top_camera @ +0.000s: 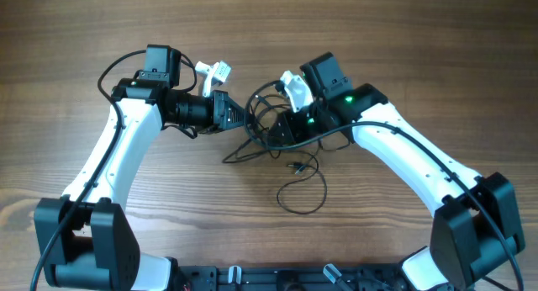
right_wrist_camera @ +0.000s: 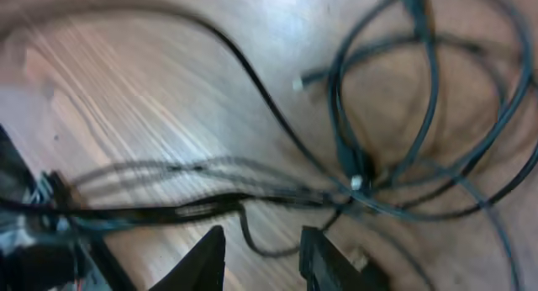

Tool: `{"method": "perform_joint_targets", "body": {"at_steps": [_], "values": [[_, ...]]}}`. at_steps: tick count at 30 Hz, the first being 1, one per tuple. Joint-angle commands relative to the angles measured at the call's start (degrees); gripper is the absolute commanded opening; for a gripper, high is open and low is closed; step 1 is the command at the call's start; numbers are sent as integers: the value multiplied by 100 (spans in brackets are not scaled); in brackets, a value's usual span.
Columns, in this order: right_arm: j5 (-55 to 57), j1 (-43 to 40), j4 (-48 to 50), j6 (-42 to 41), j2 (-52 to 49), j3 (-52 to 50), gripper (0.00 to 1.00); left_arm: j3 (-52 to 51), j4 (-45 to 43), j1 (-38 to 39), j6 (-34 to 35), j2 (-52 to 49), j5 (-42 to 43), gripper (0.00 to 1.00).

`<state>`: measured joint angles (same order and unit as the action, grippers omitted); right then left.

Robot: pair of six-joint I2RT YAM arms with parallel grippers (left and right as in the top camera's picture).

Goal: Untangle cables

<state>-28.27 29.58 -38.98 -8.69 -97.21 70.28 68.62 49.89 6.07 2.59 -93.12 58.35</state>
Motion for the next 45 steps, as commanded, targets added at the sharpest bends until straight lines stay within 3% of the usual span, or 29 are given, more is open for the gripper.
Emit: {"method": "perform_joint_targets", "body": {"at_steps": [1,6,12,20,29,37,39,45], "values": [[-522,37,-70,109,-85,-330,32,-4,0,11,-87,-42,50,4],[-564,326,210,267,-85,-699,44,-4,2,9,-85,-42,50,4],[11,531,789,140,-85,-804,45,-4,4,9,-85,-42,50,4],[450,551,1119,-350,-85,-807,33,-4,4,11,-85,-42,50,4],[555,697,1132,-352,-85,-807,33,-4,4,9,-85,-42,50,4],[949,721,1117,-647,-87,-807,4,-4,31,9,-85,-42,50,4],[999,719,1115,-682,-87,-807,4,-4,48,9,-85,-42,31,4],[1659,310,774,-774,315,-376,4,-4,573,9,-85,-42,-1373,4]]}}
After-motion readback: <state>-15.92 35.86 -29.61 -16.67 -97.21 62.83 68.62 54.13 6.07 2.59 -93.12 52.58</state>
